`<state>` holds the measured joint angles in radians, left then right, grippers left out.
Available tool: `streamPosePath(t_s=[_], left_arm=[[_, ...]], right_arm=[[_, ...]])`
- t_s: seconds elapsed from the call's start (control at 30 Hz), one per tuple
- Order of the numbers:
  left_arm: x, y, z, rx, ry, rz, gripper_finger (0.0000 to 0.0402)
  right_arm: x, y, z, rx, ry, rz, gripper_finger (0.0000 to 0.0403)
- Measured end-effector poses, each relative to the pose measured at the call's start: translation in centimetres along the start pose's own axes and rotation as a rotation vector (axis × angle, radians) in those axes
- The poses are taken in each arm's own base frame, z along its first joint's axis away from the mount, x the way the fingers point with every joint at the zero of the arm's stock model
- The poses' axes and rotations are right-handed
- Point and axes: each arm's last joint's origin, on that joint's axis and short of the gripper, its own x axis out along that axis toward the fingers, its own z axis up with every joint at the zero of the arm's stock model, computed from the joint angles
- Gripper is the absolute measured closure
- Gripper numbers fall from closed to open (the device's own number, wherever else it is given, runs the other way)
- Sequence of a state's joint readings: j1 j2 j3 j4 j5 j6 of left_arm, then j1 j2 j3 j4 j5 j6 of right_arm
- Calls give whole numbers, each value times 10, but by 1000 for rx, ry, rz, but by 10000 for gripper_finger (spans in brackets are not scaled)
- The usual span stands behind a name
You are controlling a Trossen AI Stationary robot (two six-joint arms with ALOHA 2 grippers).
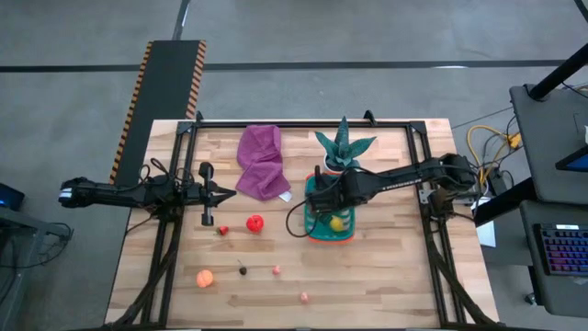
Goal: Pick and placing Produce into tupperware
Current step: Put the red raspberry into the blue basket
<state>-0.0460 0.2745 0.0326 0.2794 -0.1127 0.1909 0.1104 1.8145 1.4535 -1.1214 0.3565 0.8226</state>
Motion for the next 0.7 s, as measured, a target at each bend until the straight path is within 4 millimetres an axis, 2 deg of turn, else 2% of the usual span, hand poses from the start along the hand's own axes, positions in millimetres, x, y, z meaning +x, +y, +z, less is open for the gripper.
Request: streamPosePath(t_s=[0.43,0.7], left_arm=[[0,0,0,0,0,0,402],[0,0,0,0,0,0,402]], right_arm=[[33,6,-9,50,-64,54,328],[37,3,-10,57,-77,24,328]])
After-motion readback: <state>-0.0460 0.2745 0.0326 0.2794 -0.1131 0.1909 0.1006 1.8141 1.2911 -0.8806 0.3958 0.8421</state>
